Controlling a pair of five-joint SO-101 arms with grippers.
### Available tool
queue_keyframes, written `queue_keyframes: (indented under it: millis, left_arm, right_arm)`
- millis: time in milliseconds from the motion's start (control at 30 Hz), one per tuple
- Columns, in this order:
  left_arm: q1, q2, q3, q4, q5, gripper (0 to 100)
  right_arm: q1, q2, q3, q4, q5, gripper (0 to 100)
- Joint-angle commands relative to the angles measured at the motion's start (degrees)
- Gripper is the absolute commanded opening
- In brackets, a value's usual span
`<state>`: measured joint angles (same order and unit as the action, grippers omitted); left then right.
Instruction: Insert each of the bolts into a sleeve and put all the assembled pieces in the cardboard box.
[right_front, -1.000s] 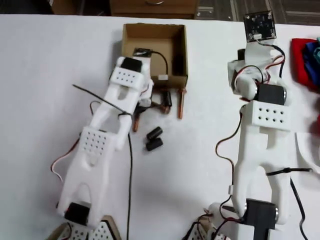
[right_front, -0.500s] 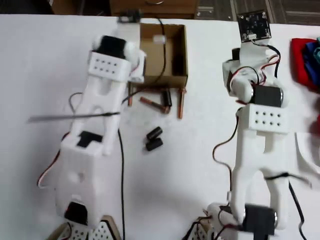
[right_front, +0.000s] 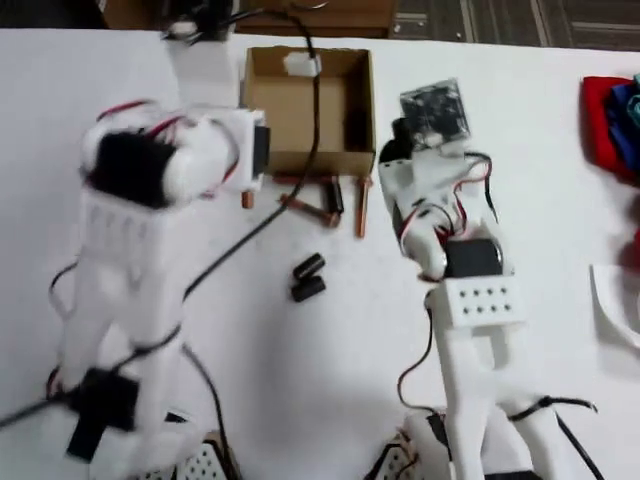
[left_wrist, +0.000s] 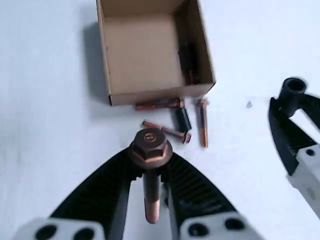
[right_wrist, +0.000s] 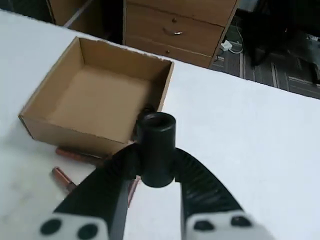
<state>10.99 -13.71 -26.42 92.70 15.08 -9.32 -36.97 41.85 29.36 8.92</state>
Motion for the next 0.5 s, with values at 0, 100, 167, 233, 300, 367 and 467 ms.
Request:
queue_keyframes:
  millis: [0, 100, 167, 233, 300, 367, 467]
  left_arm:
    - [0.35, -10.46, 9.54, -11.60, 0.26, 3]
    - [0.35, -16.18, 18.86, -22.51, 0.44, 3]
    - [0.35, -19.60, 25.27, -29.45, 3.87, 3]
    - [0.44, -23.12, 31.43, -35.69, 8.97, 3]
    - [0.79, -26.37, 37.14, -42.37, 11.96, 3]
    - [0.88, -29.01, 42.07, -49.67, 12.13, 3]
    - [0.88, -32.26, 48.22, -59.96, 12.13, 3]
  right_arm:
    - [-0.48, -6.11, 2.73, -4.09, -10.46, 2.2]
    - [-1.98, -8.84, 6.24, -8.13, -16.53, 2.3]
    - [-3.21, -10.15, 8.44, -11.65, -16.70, 2.3]
    - [-4.79, -11.12, 10.99, -15.87, -16.70, 2.4]
    - [-6.46, -11.65, 13.63, -20.79, -16.70, 2.4]
    - [-7.43, -12.18, 16.09, -25.19, -16.70, 2.4]
    - [-8.75, -14.29, 19.69, -29.58, -16.70, 2.2]
